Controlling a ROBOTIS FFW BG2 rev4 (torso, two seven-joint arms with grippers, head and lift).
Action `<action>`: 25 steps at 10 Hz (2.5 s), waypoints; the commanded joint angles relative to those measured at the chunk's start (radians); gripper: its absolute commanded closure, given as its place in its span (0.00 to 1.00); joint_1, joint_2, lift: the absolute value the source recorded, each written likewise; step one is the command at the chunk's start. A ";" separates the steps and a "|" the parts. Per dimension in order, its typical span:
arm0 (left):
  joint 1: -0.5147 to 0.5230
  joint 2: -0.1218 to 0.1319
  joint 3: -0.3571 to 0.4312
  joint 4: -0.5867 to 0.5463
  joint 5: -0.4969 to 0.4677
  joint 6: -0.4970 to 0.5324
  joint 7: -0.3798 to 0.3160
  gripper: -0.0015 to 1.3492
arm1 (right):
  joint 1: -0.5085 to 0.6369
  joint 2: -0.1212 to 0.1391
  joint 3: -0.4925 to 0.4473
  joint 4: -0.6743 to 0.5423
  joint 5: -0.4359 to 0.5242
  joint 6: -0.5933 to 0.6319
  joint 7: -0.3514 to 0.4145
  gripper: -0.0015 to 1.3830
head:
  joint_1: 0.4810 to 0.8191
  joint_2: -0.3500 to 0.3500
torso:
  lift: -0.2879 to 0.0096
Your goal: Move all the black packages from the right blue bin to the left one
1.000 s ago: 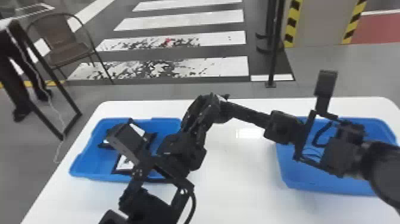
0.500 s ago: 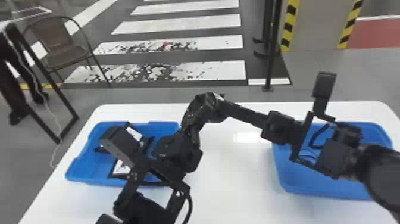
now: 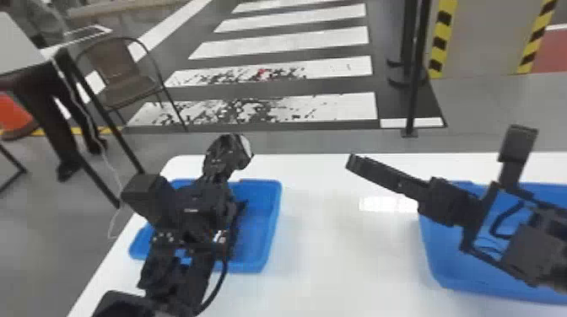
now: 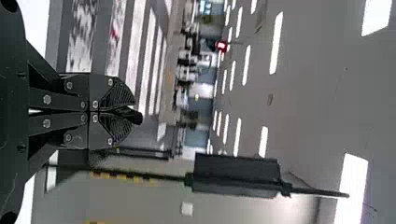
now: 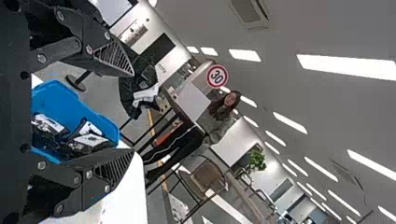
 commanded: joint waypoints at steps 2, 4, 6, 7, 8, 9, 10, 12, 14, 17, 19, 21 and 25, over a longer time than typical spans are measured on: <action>-0.011 -0.031 0.109 0.092 -0.212 0.020 0.031 0.90 | 0.046 -0.001 -0.093 -0.031 0.125 -0.007 0.000 0.12 | 0.48 0.97 | 0.45; -0.006 -0.040 0.127 0.156 -0.192 -0.002 0.035 0.63 | 0.087 0.009 -0.184 -0.058 0.310 -0.012 0.000 0.12 | 0.53 0.98 | 0.45; 0.004 -0.040 0.095 0.156 -0.132 -0.130 0.034 0.02 | 0.154 0.027 -0.282 -0.087 0.420 -0.017 -0.014 0.12 | 0.61 0.91 | 0.45; 0.016 -0.038 0.059 0.156 -0.084 -0.208 0.031 0.08 | 0.188 0.035 -0.322 -0.124 0.472 -0.017 -0.025 0.12 | 0.62 0.89 | 0.45; 0.031 -0.035 0.019 0.156 -0.030 -0.301 0.029 0.10 | 0.225 0.041 -0.358 -0.168 0.524 -0.017 -0.032 0.12 | 0.63 0.82 | 0.45; 0.046 -0.034 -0.019 0.153 0.006 -0.373 0.026 0.09 | 0.276 0.053 -0.394 -0.245 0.580 -0.029 -0.054 0.12 | 0.63 0.76 | 0.45; 0.063 -0.035 -0.054 0.151 0.022 -0.427 0.020 0.09 | 0.340 0.067 -0.426 -0.333 0.631 -0.039 -0.084 0.12 | 0.63 0.69 | 0.45; 0.112 -0.046 -0.102 0.136 -0.002 -0.471 0.015 0.10 | 0.441 0.088 -0.432 -0.446 0.709 -0.147 -0.120 0.12 | 0.63 0.61 | 0.45; 0.168 -0.057 -0.104 0.087 -0.080 -0.365 0.014 0.09 | 0.507 0.108 -0.432 -0.446 0.735 -0.282 -0.121 0.12 | 0.63 0.56 | 0.45; 0.185 -0.060 -0.122 0.035 -0.172 -0.216 0.015 0.06 | 0.566 0.127 -0.418 -0.470 0.805 -0.309 -0.149 0.11 | 0.63 0.51 | 0.45; 0.193 -0.055 -0.128 -0.011 -0.218 -0.189 0.041 0.04 | 0.600 0.127 -0.400 -0.519 0.837 -0.301 -0.203 0.11 | 0.63 0.50 | 0.45; 0.198 -0.057 -0.122 -0.019 -0.206 -0.186 0.044 0.04 | 0.610 0.127 -0.402 -0.529 0.827 -0.294 -0.221 0.12 | 0.63 0.50 | 0.45; 0.200 -0.057 -0.122 -0.021 -0.192 -0.193 0.044 0.04 | 0.608 0.127 -0.400 -0.529 0.817 -0.279 -0.222 0.11 | 0.63 0.50 | 0.45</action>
